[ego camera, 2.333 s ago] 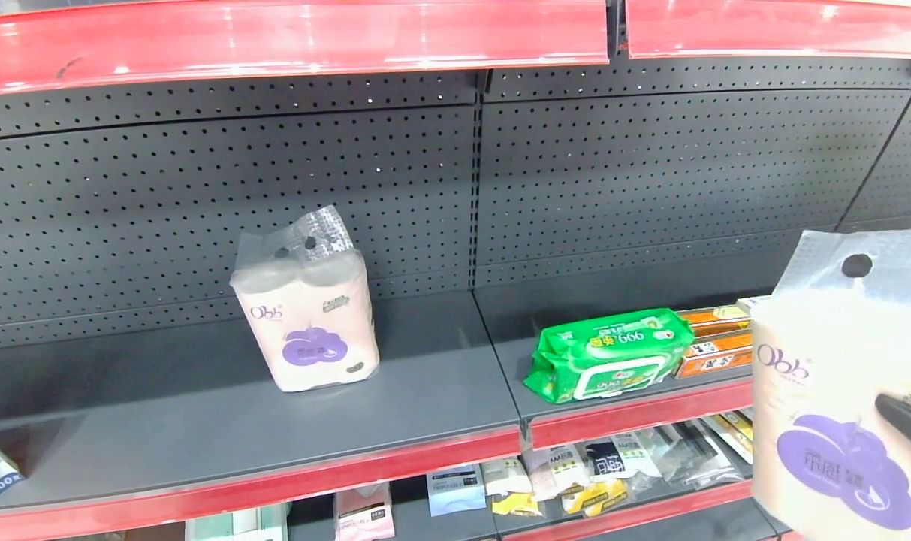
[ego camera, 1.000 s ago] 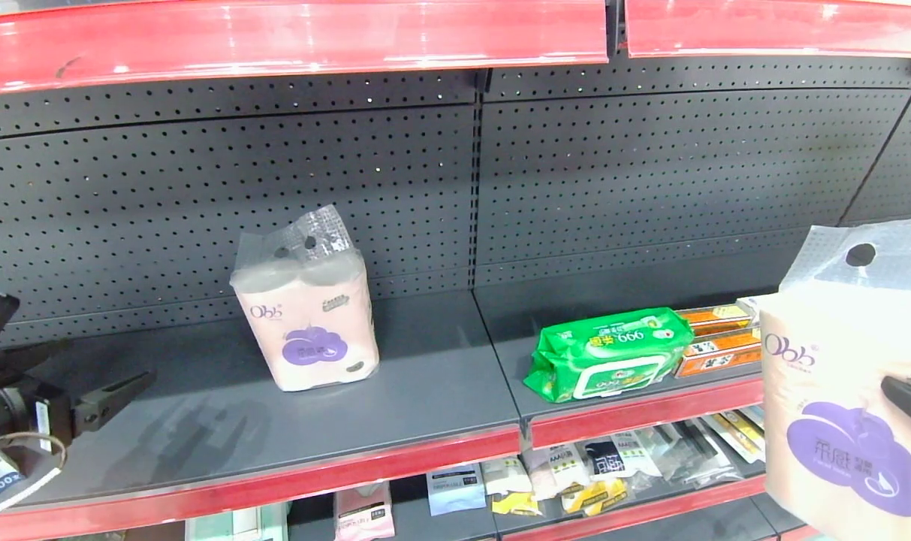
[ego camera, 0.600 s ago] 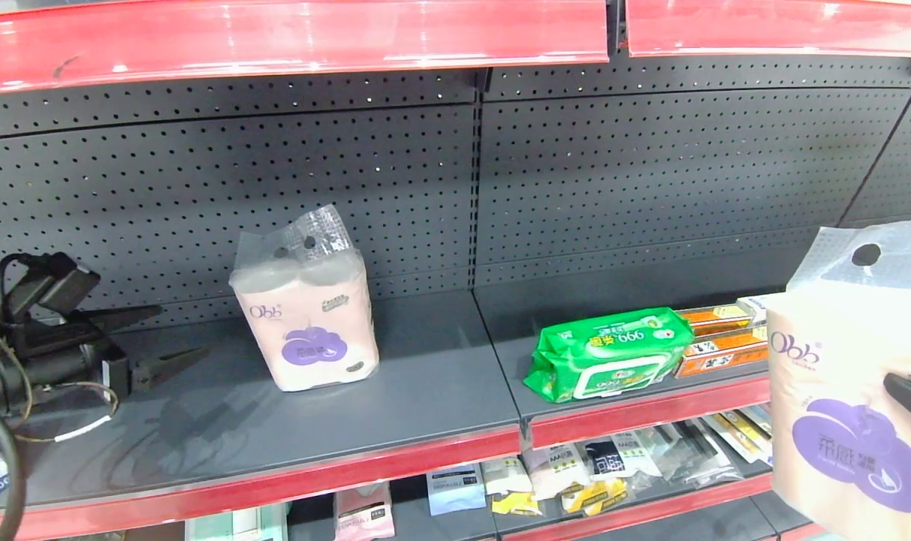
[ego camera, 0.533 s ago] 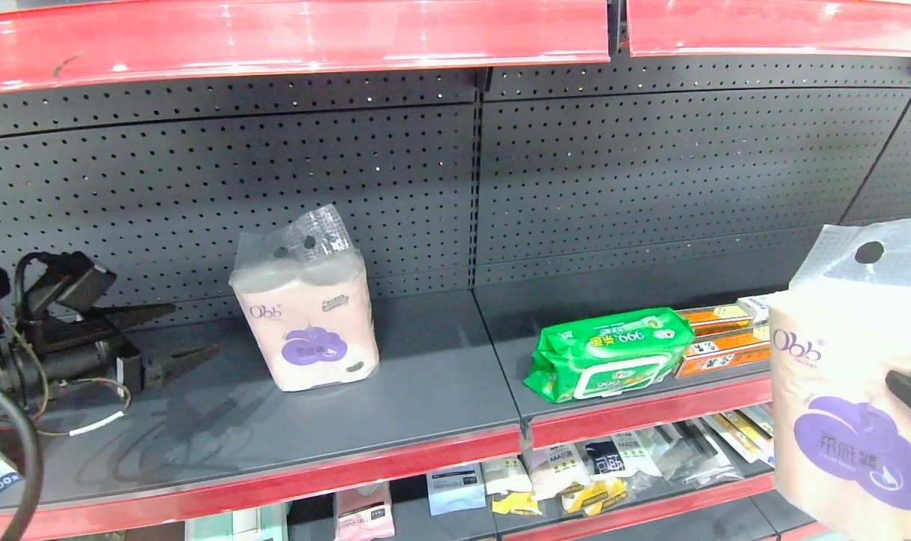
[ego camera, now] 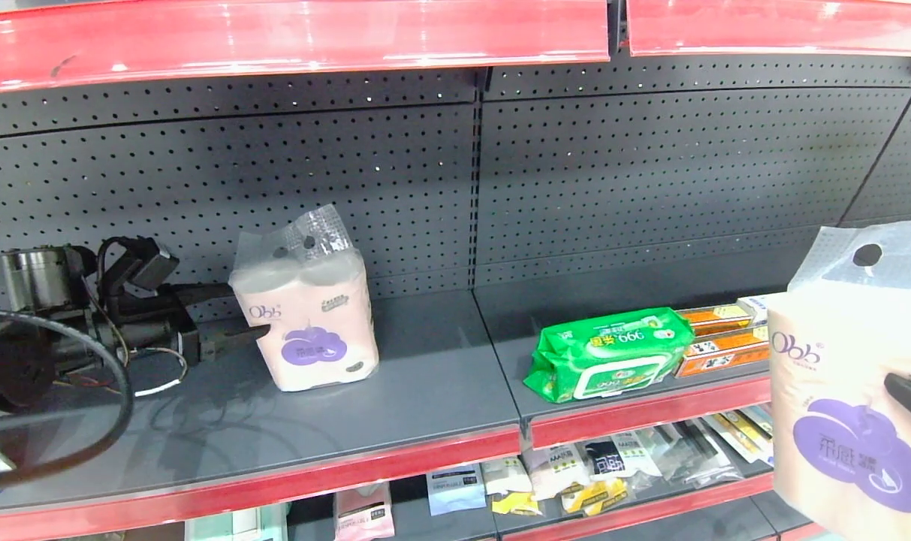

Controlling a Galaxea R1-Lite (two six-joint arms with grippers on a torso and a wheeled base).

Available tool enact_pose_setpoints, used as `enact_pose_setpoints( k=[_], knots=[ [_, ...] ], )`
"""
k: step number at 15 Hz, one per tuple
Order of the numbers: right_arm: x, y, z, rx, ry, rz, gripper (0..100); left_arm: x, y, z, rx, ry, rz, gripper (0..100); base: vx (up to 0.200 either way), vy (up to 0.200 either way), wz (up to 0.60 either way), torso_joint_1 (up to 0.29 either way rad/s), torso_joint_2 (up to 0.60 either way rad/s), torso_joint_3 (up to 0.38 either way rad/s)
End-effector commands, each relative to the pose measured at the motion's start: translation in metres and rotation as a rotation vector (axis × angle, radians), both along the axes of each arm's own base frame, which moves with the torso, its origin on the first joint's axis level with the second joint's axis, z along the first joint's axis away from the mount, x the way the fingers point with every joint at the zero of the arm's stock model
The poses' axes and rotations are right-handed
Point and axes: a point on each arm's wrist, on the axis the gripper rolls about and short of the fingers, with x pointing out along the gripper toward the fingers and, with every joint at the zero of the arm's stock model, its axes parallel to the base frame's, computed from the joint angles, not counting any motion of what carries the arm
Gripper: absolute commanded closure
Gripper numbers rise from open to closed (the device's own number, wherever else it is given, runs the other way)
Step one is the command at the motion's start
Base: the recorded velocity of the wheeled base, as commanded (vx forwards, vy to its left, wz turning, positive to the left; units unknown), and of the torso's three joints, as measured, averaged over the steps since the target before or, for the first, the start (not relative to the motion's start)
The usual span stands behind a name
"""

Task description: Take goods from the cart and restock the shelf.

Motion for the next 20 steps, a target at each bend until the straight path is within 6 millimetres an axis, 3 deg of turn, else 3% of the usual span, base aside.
enact_pose_setpoints(
  k=[1, 10, 14, 20],
  knots=[
    [0.001, 0.0, 0.0, -0.001, 0.001, 0.0, 100, 0.015, 0.001, -0.009, -0.013, 0.008, -0.026, 0, 0.0, 0.0, 0.0, 0.0, 0.0, 0.0],
    [0.001, 0.0, 0.003, -0.003, -0.007, -0.018, 100, 0.036, -0.028, -0.03, -0.055, 0.002, -0.134, 0, 0.0, 0.0, 0.0, 0.0, 0.0, 0.0],
    [0.001, 0.0, 0.003, -0.002, -0.01, -0.018, 100, 0.042, -0.042, -0.02, -0.133, -0.02, -0.137, 0, 0.0, 0.0, 0.0, 0.0, 0.0, 0.0],
    [0.001, 0.0, 0.005, -0.002, -0.014, -0.02, 100, 0.042, -0.048, -0.024, -0.144, -0.011, -0.171, 0, 0.0, 0.0, 0.0, 0.0, 0.0, 0.0]
  ],
)
